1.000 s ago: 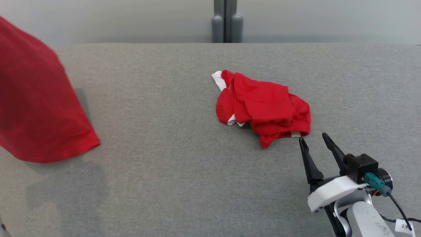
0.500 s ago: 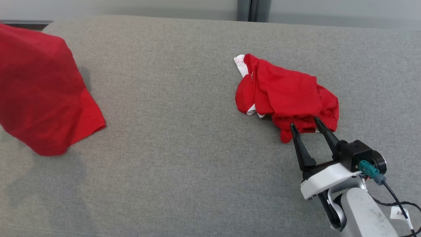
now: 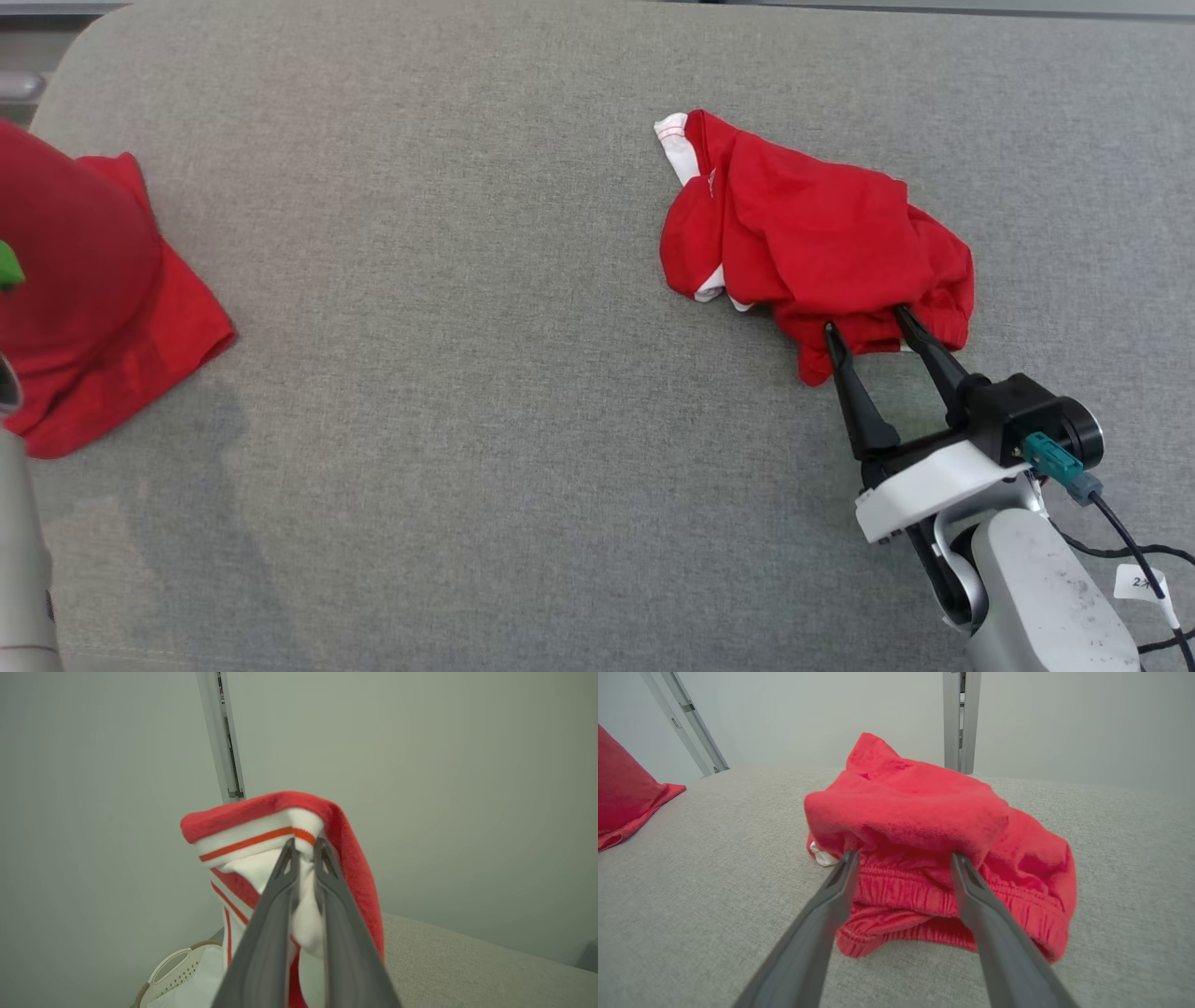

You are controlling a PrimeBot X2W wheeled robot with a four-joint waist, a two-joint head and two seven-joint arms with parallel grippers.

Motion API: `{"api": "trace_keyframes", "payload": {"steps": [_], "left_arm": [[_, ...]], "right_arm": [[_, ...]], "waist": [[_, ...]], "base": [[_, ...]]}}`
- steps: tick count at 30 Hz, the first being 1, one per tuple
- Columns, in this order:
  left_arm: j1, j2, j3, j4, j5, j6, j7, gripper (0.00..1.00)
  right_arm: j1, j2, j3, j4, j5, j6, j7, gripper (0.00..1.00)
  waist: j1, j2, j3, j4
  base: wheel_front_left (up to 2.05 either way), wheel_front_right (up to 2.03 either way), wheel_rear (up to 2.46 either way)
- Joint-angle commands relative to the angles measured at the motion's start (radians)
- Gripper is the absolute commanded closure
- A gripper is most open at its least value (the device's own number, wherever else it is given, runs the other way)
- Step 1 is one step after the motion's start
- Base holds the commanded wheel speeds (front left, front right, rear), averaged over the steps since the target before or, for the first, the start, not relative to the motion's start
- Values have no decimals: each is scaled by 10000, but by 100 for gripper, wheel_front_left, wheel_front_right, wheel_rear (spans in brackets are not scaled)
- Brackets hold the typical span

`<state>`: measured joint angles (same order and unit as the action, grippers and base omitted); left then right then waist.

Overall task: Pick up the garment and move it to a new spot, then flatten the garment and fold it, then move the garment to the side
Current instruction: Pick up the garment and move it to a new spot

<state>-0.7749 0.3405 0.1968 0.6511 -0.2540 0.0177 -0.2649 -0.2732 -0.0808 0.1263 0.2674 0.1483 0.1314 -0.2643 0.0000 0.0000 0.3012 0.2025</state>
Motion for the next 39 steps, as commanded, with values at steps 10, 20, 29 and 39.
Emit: {"api": "trace_keyframes", "payload": {"steps": [10,20,29,39], "left_arm": [[1022,-513,97,2753,-490,55,247,0],[1572,-700,23,660,335,277,11,0],[2623,-2077,-960,-1000,852,-688,6,0],[4317,-2832,-2241,-935,849,-1152,5,0]], "right_arm": [[-275,-39,-33,52,10,-14,-1,0],[87,147,-170,191,110,-14,-1,0],[787,248,-401,313,160,-14,-1,0],[1309,284,-396,476,103,-14,-1,0]], "waist": [[0,0,219,-190],[0,0,-658,-478],[0,0,-1622,-1318],[0,0,-1939,-2297]], "base": [[0,0,0],[0,0,0],[0,0,0],[0,0,0]]}}
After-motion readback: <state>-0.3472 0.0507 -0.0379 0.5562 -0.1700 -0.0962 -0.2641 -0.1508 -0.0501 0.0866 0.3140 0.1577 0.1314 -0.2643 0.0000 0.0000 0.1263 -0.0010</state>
